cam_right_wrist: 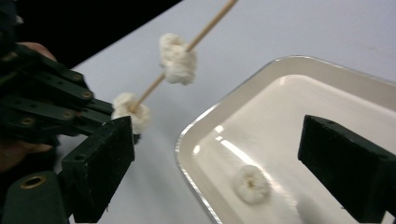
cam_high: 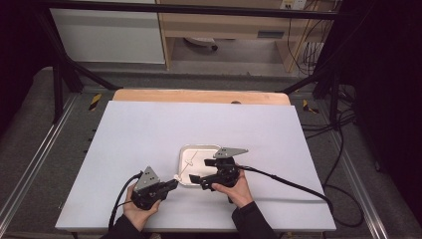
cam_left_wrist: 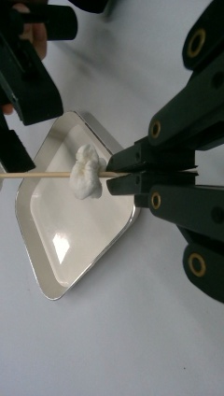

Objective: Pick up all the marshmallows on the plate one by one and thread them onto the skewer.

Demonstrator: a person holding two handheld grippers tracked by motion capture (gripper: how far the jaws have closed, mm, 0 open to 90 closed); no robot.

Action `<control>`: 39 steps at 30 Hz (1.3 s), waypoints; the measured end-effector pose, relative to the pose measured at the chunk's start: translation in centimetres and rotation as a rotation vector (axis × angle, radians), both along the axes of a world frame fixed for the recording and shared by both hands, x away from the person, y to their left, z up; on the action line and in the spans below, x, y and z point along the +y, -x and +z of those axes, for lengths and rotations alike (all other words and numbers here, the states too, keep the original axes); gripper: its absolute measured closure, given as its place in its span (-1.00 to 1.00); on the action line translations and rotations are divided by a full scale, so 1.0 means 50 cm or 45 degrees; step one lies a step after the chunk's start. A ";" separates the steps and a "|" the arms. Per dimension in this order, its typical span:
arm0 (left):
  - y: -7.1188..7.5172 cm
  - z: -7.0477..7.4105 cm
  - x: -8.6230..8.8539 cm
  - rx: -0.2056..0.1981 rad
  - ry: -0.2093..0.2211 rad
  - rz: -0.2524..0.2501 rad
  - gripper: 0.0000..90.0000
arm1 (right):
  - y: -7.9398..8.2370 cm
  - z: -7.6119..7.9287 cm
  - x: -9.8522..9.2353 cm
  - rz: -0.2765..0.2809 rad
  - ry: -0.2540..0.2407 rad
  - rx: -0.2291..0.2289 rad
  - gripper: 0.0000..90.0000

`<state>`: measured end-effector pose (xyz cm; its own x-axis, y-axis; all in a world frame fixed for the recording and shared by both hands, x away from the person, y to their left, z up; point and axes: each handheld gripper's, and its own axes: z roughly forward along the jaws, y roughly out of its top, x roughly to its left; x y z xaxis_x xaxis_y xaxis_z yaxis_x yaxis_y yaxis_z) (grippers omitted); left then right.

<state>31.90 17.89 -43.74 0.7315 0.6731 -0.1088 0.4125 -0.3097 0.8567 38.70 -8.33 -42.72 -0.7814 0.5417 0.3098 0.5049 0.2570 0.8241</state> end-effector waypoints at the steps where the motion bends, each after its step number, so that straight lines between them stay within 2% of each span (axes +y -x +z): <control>1: 0.000 0.000 0.001 0.001 -0.002 0.002 0.97 | -0.004 0.001 -0.002 -0.002 0.033 -0.008 -0.73; 3: -0.001 -0.001 0.001 0.007 -0.003 0.004 0.97 | -0.011 -0.001 -0.006 0.001 0.094 -0.025 -0.66; 7: -0.002 -0.003 -0.001 0.015 -0.017 0.002 0.97 | -0.017 -0.018 -0.002 0.036 0.193 -0.061 -0.40; 11: -0.003 -0.005 -0.002 0.019 -0.020 -0.001 0.97 | -0.021 -0.039 0.005 0.067 0.250 -0.082 -0.11; 16: -0.003 -0.006 -0.002 0.024 -0.021 -0.004 0.97 | -0.021 -0.054 0.008 0.107 0.314 -0.107 0.13; 22: -0.003 -0.007 -0.004 0.030 -0.026 -0.009 0.96 | -0.017 -0.060 0.012 0.135 0.325 -0.152 0.29; 25: -0.003 -0.007 -0.004 0.029 -0.028 -0.010 0.96 | -0.015 -0.062 0.013 0.145 0.325 -0.175 0.45; 30: -0.002 -0.006 -0.004 0.028 -0.031 -0.015 0.96 | -0.016 -0.058 0.010 0.130 0.313 -0.154 0.53; 39: -0.001 -0.004 -0.003 0.021 -0.024 -0.022 0.96 | -0.017 -0.005 -0.020 0.081 0.183 -0.124 0.54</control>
<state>31.93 17.73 -43.96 0.7410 0.6627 -0.1080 0.4208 -0.3330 0.8438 39.56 -9.33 -42.98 -0.8381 0.5234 0.1539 0.4033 0.4045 0.8208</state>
